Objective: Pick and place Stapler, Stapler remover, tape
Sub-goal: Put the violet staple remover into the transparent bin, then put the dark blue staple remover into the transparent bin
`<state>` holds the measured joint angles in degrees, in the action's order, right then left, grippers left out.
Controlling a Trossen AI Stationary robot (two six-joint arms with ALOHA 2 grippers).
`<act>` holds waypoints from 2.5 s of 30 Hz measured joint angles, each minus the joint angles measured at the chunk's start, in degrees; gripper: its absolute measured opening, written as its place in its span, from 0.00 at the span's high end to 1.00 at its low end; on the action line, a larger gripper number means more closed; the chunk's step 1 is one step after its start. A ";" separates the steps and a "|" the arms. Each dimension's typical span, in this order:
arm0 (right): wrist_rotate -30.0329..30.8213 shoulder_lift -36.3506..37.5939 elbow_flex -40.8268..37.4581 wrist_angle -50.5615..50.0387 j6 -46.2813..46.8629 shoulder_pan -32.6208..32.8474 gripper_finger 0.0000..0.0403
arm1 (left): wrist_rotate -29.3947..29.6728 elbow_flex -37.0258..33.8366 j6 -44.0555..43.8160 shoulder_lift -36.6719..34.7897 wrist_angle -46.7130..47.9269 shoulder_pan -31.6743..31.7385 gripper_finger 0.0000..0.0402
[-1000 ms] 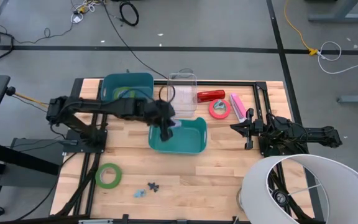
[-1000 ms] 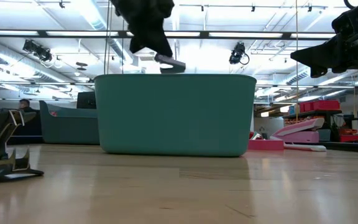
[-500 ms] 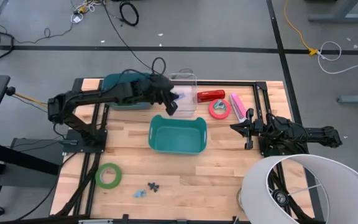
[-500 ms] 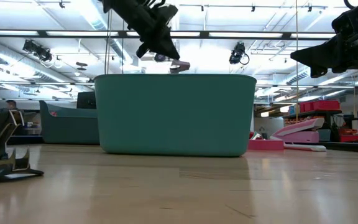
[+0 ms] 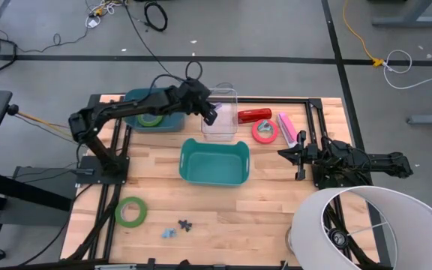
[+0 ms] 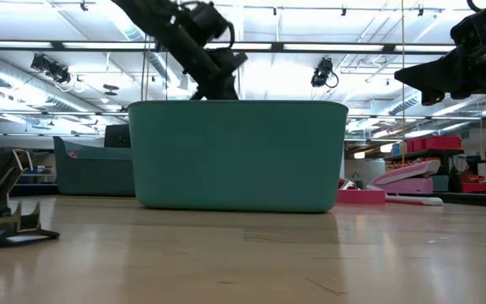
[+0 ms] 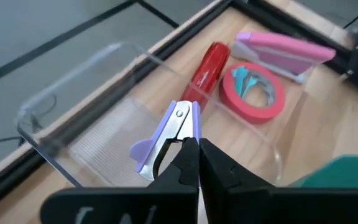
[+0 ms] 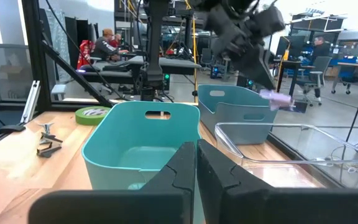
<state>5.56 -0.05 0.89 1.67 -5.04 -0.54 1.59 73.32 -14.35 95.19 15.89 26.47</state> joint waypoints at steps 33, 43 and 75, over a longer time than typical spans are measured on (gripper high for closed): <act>-0.04 0.00 0.02 -0.02 0.00 0.00 0.96 | -5.39 0.00 1.48 3.95 -2.40 -0.34 0.37; -0.04 0.02 0.02 -0.02 0.00 -0.02 0.96 | -5.92 0.02 1.38 -2.74 5.05 -4.59 0.37; -0.02 0.02 0.01 -0.02 0.00 -0.01 0.96 | -2.86 0.00 1.28 -10.83 21.70 -40.42 0.41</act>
<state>5.54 -0.03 0.89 1.65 -5.04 -0.54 -1.27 73.32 -13.07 84.36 37.58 -13.96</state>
